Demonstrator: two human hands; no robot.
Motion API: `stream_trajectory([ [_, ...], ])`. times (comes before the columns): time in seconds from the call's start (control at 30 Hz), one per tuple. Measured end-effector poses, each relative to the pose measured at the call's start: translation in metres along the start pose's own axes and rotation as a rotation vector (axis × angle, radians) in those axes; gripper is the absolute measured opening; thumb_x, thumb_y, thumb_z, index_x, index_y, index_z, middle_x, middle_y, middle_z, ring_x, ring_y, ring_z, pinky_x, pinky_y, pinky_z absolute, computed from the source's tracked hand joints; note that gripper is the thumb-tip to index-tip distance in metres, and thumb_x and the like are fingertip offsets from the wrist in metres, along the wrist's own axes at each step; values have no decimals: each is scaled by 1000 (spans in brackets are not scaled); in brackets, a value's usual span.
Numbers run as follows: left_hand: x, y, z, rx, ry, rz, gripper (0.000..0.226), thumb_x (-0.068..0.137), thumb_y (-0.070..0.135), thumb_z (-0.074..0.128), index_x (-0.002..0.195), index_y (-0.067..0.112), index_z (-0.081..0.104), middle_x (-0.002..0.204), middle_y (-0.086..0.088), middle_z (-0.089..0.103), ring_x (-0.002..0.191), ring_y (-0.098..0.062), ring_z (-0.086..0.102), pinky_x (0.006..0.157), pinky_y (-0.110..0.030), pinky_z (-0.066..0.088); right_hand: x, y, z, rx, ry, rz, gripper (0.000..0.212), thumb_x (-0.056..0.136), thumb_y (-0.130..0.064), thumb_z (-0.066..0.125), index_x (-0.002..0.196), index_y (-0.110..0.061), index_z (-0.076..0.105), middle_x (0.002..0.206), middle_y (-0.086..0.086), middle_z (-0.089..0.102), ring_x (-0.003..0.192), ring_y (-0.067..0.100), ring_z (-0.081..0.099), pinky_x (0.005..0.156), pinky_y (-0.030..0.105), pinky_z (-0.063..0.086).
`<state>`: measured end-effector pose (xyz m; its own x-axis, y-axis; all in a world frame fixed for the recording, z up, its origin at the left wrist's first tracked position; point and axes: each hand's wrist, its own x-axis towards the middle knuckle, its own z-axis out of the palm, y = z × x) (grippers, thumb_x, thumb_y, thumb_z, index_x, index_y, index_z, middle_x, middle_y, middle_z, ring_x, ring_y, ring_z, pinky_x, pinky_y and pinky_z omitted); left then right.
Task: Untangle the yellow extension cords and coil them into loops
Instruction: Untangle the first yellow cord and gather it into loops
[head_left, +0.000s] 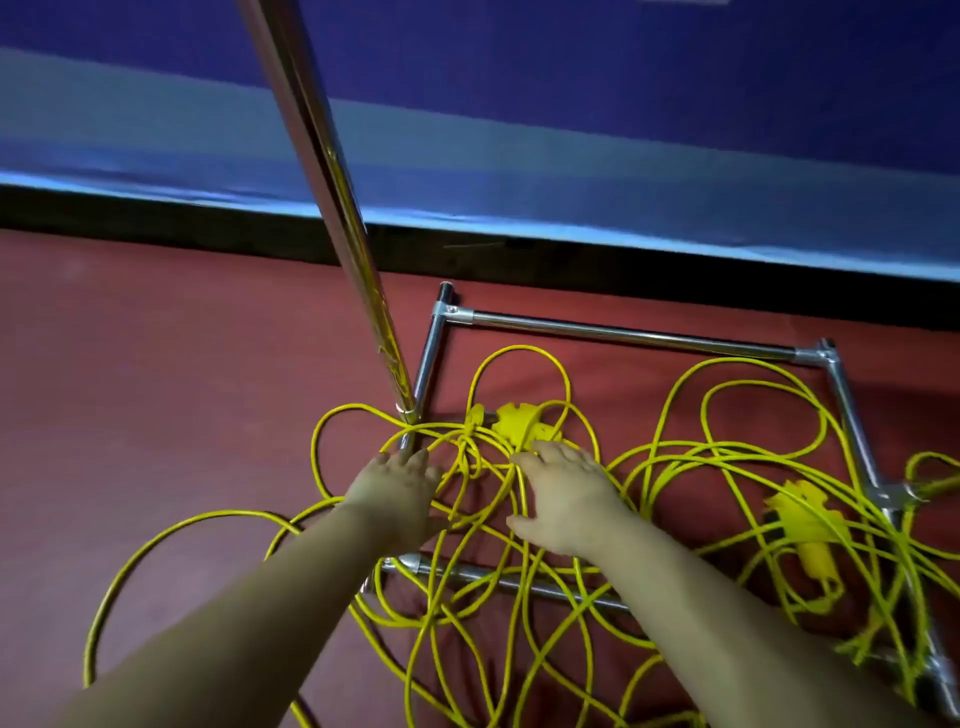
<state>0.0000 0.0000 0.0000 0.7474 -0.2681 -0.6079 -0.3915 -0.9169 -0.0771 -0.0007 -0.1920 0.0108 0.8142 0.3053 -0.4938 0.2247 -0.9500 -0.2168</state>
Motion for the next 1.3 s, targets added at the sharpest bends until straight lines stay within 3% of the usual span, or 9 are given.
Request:
stream_trajectory([
  [0.2,54,0,21,-94,0,12,66,93,52,40,145,15,26,152,-10,26,140,-27,23,113,-40,22,67,-7,33,9,14,43,59,87,-46,52,138,-21,37,141,4,39,134,25,31,115,41,18],
  [0.43,79,18,73,-432,23,-92,52,92,48,45,132,14,46,141,-7,40,128,-29,41,104,-37,33,108,-2,75,72,149,121,48,89,-47,51,132,-26,48,138,4,40,131,25,31,112,37,23],
  [0.57,74,27,95,-509,170,-158,34,89,34,52,116,14,59,138,-4,44,122,-27,47,103,-34,34,114,-9,90,359,288,190,27,85,-40,60,108,-25,63,128,2,50,128,23,35,108,30,24],
  [0.67,69,29,91,-638,206,-180,24,88,25,54,108,12,58,121,-6,52,114,-27,50,95,-33,37,114,-12,95,488,319,230,15,84,-35,62,94,-24,64,118,3,58,122,22,45,103,29,28],
  [0.87,45,36,59,-781,211,-141,27,89,26,58,113,14,59,118,-5,58,111,-23,54,88,-29,40,88,-10,77,764,203,295,19,81,-31,68,96,-20,61,96,4,67,100,24,62,86,33,50],
  [1.03,4,45,18,-788,292,-47,32,88,24,60,119,18,61,115,-4,64,105,-19,60,87,-24,40,39,-10,38,1020,347,275,15,76,-20,74,86,-16,64,85,3,62,84,16,60,77,29,47],
  [1.1,-16,53,-3,-784,325,7,29,87,25,61,116,19,62,111,-4,64,100,-19,61,88,-28,45,12,-15,18,1316,423,303,14,77,-13,74,86,-11,64,83,7,64,76,18,60,65,29,47],
  [1.2,-52,70,-36,-714,441,107,26,88,27,59,113,23,62,111,0,61,102,-17,59,89,-29,43,-38,-25,-24,1866,392,340,8,84,-3,63,85,-9,58,78,8,63,68,18,61,52,22,49],
  [1.3,-94,85,-57,-679,520,154,23,89,34,57,110,27,64,110,5,62,102,-13,58,87,-25,41,-88,-28,-55,1880,474,296,15,86,4,58,85,-11,55,75,7,61,66,17,58,60,24,51],
])
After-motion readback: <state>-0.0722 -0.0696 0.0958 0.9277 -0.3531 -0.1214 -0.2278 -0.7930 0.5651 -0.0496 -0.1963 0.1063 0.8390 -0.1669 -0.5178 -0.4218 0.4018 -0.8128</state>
